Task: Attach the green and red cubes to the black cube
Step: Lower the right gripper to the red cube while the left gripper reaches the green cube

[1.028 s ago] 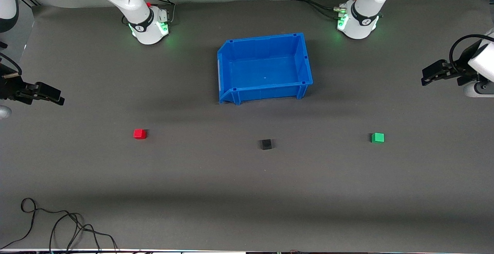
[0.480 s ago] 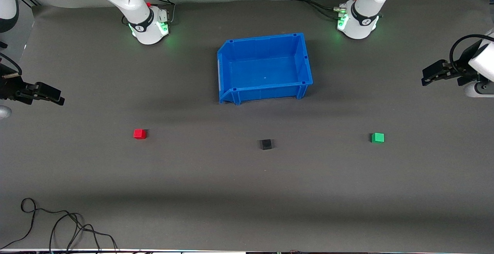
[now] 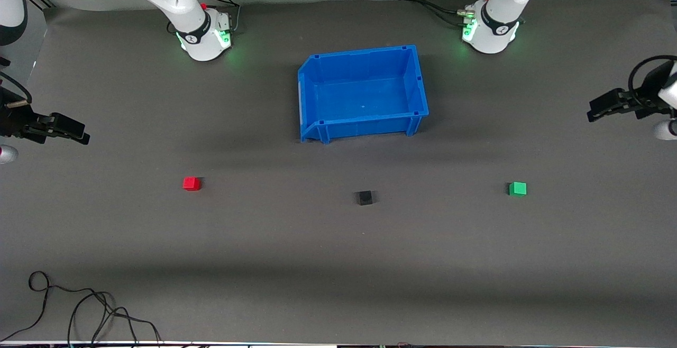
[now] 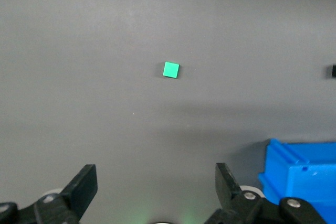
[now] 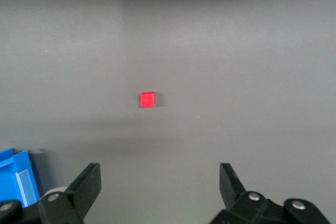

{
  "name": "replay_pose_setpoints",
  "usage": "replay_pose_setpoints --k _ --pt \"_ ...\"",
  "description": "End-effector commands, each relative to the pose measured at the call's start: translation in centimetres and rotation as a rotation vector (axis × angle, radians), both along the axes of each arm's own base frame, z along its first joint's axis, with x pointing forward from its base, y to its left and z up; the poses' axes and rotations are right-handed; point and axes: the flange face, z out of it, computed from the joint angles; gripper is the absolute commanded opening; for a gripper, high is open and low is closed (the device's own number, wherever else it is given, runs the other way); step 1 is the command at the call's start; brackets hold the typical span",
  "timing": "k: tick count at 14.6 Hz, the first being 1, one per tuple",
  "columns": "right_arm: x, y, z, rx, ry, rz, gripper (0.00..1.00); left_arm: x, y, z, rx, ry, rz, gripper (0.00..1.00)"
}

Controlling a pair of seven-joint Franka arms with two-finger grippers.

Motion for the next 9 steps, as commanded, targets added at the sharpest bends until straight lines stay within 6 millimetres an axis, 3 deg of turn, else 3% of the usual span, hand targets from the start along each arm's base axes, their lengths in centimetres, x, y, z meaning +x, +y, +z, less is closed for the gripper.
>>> replay_pose_setpoints --k 1,4,9 --pt "-0.1 0.8 -0.8 0.082 0.017 -0.027 1.0 0.6 0.5 -0.5 -0.031 0.037 0.225 1.0" --pt "0.5 1.9 -4.0 0.096 0.015 -0.014 1.0 0.8 0.0 -1.8 -0.064 0.085 0.558 1.0" --pt "0.5 2.1 -12.5 0.09 0.031 -0.025 1.0 1.0 -0.5 -6.9 -0.048 0.134 0.899 1.0"
